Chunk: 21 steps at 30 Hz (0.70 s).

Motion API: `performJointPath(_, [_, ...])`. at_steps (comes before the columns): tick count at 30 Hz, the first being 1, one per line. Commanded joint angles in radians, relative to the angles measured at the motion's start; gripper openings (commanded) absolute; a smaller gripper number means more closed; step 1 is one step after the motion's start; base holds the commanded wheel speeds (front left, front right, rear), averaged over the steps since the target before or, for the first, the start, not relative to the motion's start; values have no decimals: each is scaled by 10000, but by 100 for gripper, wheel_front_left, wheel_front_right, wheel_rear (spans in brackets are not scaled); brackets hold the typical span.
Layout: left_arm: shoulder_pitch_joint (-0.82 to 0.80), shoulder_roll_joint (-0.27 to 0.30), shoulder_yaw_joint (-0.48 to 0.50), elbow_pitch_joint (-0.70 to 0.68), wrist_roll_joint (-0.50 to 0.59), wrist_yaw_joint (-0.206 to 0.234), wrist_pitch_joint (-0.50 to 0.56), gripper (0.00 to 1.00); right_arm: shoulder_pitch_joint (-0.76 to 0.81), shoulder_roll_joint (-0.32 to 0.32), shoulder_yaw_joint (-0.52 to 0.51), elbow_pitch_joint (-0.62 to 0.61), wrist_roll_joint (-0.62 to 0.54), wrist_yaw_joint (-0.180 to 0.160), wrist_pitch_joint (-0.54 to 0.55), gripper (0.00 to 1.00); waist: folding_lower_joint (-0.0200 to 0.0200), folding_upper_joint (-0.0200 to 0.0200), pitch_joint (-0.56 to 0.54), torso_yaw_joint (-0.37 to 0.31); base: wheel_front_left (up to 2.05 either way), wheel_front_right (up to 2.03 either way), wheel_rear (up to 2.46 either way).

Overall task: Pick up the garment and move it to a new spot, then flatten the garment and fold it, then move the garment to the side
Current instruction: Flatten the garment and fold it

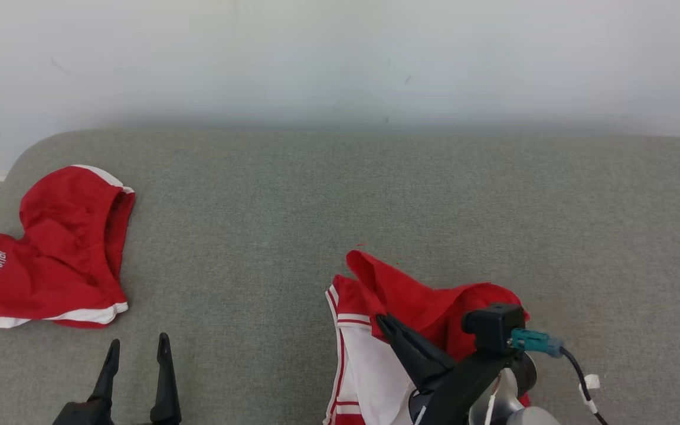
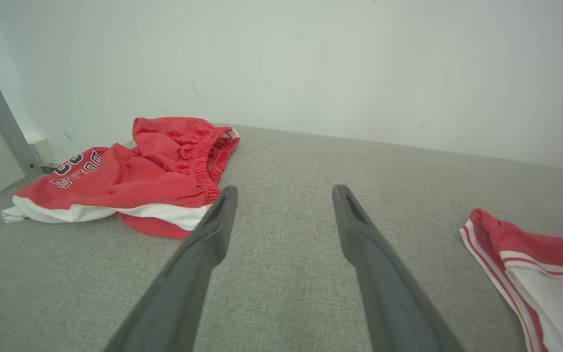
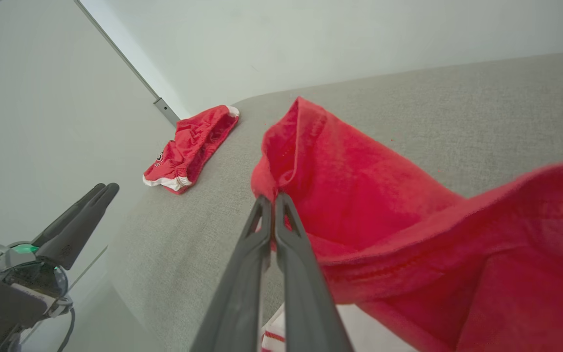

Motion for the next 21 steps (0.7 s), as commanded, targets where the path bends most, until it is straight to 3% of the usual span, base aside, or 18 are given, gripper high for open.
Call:
performJointPath(1, [-127,-52,1,44,84,-8,-31,100,-136,69,4,142,-61,-26,-109,0,0,0,93,189,0,0,0])
performJointPath(4, [-173,-118,19,137,113,-45,-31,100,-354,219,141,996,-295,-26,-394,0,0,0,96,289,0,0,0])
performJointPath(5, [-188,-142,32,155,126,-56,-31,100,-426,246,151,1275,-342,-26,-485,12,0,0,90,309,0,0,0])
performJointPath(6, [-203,-164,46,180,137,-70,-31,100,-542,265,168,1426,-411,-26,-675,49,0,0,84,333,0,0,0])
performJointPath(7, [-205,-177,59,201,151,-88,-31,100,-648,291,194,1566,-389,-26,-823,100,0,0,76,346,0,0,0])
performJointPath(14, [21,-217,333,230,196,-105,-31,100,-962,-170,288,1093,-91,-26,-1734,100,0,0,-20,128,0,0,0])
performJointPath(21, [92,-267,471,139,281,-164,-31,100,-506,-1000,-807,-483,60,-26,-1872,100,0,0,-76,-143,0,0,0])
